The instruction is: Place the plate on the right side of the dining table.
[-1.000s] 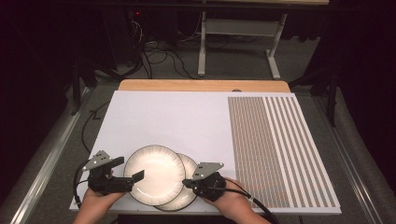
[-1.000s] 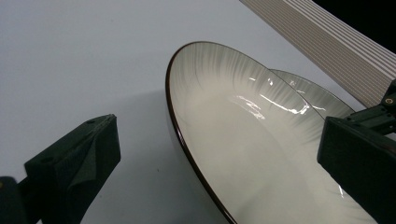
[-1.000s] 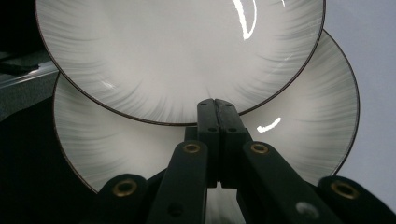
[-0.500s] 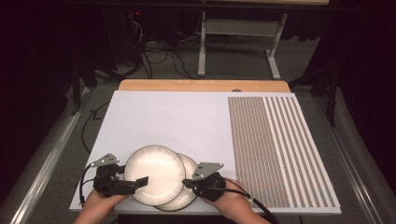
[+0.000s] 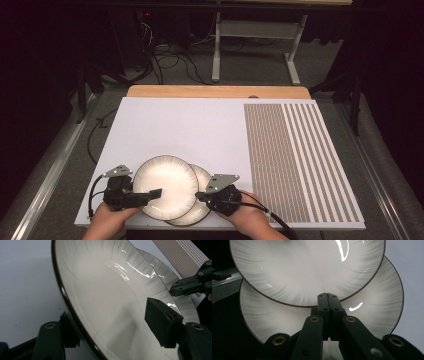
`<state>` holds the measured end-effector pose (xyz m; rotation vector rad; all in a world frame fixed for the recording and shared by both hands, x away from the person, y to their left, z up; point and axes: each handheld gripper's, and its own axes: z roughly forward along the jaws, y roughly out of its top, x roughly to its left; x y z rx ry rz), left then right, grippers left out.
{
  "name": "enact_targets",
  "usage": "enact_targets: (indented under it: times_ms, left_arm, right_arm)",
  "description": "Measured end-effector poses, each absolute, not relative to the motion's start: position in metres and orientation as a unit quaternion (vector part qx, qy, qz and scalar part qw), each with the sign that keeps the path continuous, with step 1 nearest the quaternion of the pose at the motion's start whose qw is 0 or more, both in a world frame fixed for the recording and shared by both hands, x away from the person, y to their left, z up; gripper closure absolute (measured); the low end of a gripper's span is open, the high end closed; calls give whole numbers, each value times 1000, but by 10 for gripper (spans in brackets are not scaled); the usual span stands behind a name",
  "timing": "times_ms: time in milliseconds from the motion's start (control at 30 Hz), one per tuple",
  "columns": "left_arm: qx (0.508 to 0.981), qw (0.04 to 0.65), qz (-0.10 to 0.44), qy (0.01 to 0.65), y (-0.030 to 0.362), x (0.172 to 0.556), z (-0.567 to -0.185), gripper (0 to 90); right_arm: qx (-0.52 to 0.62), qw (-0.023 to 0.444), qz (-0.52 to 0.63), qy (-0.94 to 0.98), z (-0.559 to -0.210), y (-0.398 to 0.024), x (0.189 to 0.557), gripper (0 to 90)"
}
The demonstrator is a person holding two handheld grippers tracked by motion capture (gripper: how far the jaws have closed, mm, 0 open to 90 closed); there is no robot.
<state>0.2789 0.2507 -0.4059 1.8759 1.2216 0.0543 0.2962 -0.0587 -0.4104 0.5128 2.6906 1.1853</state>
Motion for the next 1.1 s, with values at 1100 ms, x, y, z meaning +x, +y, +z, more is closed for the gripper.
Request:
enact_targets:
  times_ms: [1100]
  left_arm:
    - [716,476,12,511,266,278,-402,676]
  right_arm:
    - [195,92,410,886,-399,-73,294,900]
